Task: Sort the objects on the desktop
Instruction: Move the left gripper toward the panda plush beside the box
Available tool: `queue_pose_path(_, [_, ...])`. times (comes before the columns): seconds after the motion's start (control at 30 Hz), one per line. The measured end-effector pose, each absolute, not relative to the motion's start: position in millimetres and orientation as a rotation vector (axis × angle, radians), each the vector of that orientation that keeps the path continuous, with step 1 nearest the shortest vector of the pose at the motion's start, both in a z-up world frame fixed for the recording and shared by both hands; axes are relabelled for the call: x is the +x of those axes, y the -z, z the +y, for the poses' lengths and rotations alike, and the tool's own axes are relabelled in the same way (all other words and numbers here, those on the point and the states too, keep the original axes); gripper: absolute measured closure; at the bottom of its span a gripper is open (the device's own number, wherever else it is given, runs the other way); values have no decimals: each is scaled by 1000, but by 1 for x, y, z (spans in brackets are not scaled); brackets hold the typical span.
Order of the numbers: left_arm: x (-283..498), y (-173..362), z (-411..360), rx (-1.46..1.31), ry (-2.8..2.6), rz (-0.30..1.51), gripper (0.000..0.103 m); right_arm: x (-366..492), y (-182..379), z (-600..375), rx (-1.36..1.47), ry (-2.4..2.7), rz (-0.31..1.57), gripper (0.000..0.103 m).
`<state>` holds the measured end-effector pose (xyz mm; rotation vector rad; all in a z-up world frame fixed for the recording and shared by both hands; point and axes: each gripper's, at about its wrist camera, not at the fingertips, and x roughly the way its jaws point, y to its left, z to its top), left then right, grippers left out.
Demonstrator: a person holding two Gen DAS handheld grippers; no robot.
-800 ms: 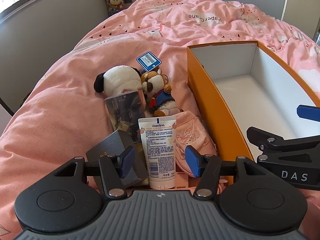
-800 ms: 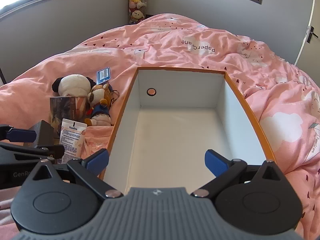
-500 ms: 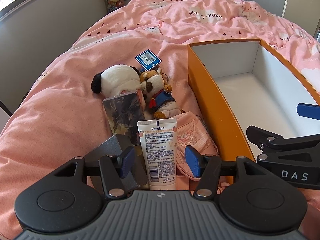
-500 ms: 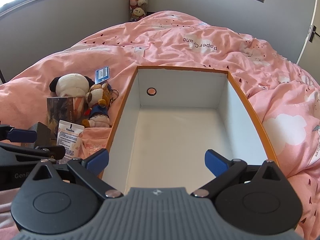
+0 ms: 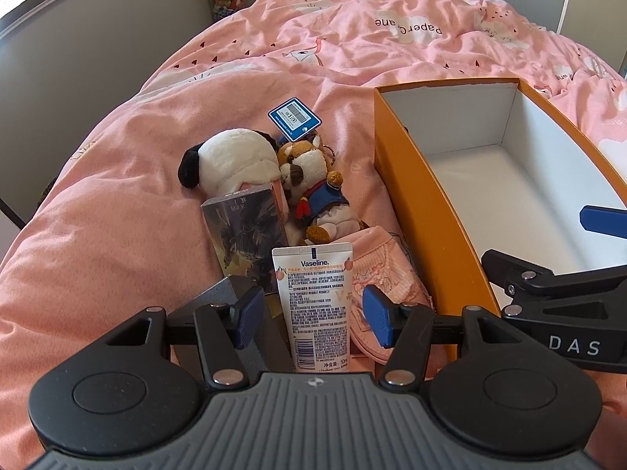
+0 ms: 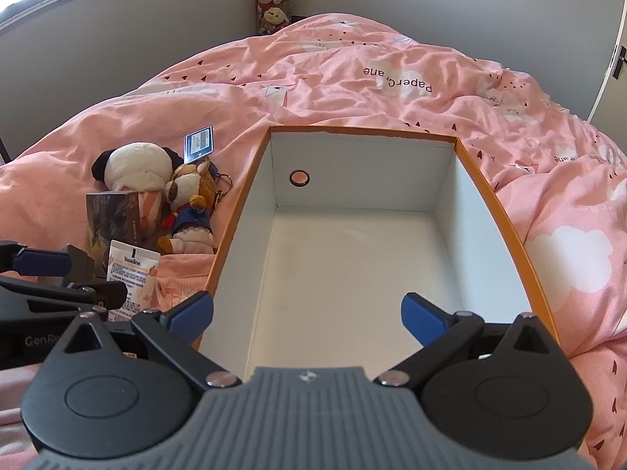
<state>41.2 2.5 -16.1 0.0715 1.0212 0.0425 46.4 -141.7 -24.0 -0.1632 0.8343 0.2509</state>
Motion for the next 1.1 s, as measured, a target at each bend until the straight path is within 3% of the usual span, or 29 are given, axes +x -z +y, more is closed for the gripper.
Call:
queue_pose_path(0.63, [43,13,13,34,-30,1010,37,51,21,-141,-147,-265,816,4])
queue_pose_path(0.9, [45,0,47,-64,-41,990,43,59,11,-123,-181,-365,783,31])
queue_pose_path(1.1, [58,-5,71,-122,-54,980,44,70,2,-102,-212,-469,739,42])
